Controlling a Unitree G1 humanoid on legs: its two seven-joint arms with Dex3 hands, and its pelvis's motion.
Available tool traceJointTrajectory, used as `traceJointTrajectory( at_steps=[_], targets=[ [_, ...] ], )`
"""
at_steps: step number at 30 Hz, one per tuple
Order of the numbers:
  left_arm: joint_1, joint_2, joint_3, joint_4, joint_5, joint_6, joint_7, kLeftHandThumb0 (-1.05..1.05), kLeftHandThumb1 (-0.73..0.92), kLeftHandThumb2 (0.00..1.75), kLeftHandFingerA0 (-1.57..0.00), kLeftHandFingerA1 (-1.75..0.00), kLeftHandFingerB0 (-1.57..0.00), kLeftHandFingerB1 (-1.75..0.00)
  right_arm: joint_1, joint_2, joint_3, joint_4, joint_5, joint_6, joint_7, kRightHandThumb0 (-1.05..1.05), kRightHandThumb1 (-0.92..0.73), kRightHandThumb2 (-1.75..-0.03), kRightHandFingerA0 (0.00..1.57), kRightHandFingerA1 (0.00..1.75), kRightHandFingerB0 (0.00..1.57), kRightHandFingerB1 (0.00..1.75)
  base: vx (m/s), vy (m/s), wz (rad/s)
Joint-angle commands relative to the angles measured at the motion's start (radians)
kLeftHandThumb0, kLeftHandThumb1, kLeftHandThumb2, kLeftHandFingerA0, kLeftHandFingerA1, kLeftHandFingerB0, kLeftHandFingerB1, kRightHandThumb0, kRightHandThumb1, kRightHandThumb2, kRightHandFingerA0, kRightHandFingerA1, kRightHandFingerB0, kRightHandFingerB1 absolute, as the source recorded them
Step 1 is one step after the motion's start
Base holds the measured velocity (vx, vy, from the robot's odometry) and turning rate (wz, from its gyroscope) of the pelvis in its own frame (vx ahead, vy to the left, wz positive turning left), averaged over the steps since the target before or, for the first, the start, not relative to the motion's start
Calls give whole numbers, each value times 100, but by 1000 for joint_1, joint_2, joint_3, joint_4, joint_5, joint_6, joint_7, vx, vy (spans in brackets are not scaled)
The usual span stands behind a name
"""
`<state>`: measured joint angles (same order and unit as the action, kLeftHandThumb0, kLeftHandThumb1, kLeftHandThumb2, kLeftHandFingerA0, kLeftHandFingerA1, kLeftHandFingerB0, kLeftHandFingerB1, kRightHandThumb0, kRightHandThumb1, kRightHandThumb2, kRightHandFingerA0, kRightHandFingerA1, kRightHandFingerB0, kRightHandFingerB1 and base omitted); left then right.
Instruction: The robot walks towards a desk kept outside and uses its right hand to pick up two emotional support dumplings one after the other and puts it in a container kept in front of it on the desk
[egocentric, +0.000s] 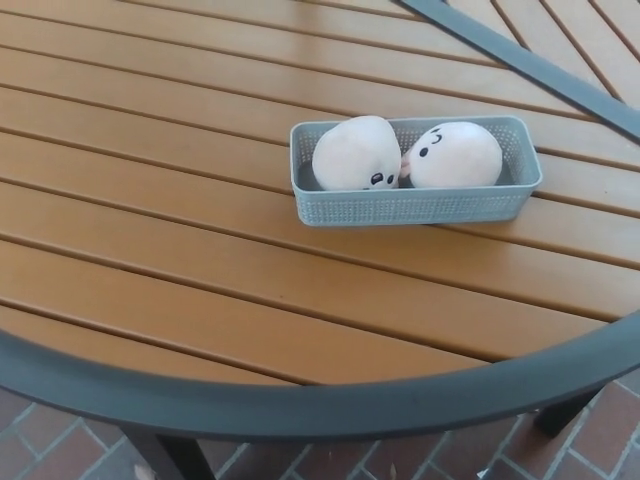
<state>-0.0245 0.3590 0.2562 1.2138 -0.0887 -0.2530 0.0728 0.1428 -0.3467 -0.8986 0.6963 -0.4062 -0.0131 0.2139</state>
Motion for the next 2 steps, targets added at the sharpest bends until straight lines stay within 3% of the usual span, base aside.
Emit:
traceJointTrajectory(
  at_steps=[1,2],
  targets=[
    [8,63,-41,35,77,-21,83,-23,53,56,-85,-67,-75,-55,-5,9,35,147,141,-73,-124,-39,-37,-97,6,57,0,51,0,0,0],
    [9,63,-43,38,75,-22,85,-25,49,55,-84,-69,-76,-56,-18,3,83,189,117,-94,-116,-67,-59,-58,6,68,14,40,0,0,0]
  ],
)
